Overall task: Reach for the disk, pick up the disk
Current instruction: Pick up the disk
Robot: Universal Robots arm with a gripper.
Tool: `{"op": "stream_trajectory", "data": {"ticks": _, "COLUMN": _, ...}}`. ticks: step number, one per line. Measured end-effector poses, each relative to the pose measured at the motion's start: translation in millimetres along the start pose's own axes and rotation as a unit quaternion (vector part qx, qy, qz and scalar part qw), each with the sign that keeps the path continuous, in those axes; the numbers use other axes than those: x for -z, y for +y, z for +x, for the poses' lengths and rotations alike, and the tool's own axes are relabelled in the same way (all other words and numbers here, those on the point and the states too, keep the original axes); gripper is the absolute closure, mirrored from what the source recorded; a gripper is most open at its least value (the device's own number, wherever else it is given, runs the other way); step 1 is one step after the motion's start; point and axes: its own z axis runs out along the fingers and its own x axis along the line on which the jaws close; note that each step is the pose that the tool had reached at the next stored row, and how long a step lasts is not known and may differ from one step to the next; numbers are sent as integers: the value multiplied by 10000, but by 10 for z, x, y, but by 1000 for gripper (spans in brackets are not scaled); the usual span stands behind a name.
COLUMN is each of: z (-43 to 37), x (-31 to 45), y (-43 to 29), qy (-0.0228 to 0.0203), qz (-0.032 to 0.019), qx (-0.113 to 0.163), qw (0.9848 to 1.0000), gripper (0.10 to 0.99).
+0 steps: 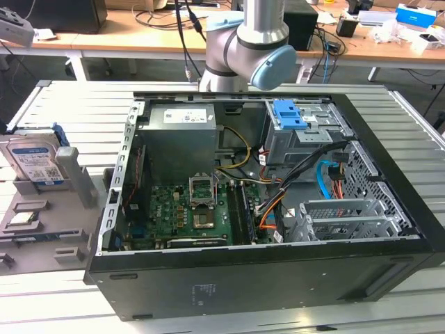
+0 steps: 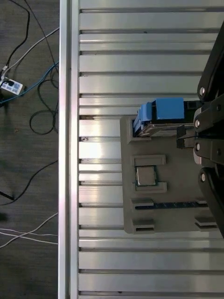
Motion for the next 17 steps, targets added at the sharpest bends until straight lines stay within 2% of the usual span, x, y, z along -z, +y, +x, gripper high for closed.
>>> {"op": "stream_trajectory", "data": {"ticks": 1, "z": 0, "x": 0, "y": 0, "qy": 0, "qz": 0, "qx": 0, "qw": 10000, "gripper": 973}}
{"op": "stream_trajectory", "data": {"ticks": 2, "z": 0, "x": 0, "y": 0, "qy": 0, "qz": 0, "qx": 0, "qw": 10000, "gripper": 918}}
{"op": "stream_trajectory", "data": {"ticks": 3, "z": 0, "x": 0, "y": 0, "qy": 0, "qz": 0, "qx": 0, "qw": 10000, "gripper": 918}}
{"op": "stream_trajectory", "data": {"ticks": 5, "z": 0, "x": 0, "y": 0, "qy": 0, "qz": 0, "qx": 1, "qw": 10000, "gripper": 671}}
{"op": "stream_trajectory", "data": {"ticks": 6, "z": 0, "x": 0, "y": 0, "qy": 0, "qz": 0, "qx": 1, "qw": 10000, "gripper": 604}}
{"op": "stream_trajectory", "data": {"ticks": 10, "z": -38, "x": 0, "y": 0, "qy": 0, "qz": 0, "qx": 1, "qw": 10000, "gripper": 604}}
{"op": "stream_trajectory", "data": {"ticks": 14, "z": -164, "x": -1, "y": -1, "qy": -1, "qz": 1, "qx": 1, "qw": 10000, "gripper": 604}}
{"op": "stream_trajectory", "data": {"ticks": 17, "z": -219, "x": 0, "y": -1, "qy": 0, "qz": 0, "qx": 1, "qw": 10000, "gripper": 604}}
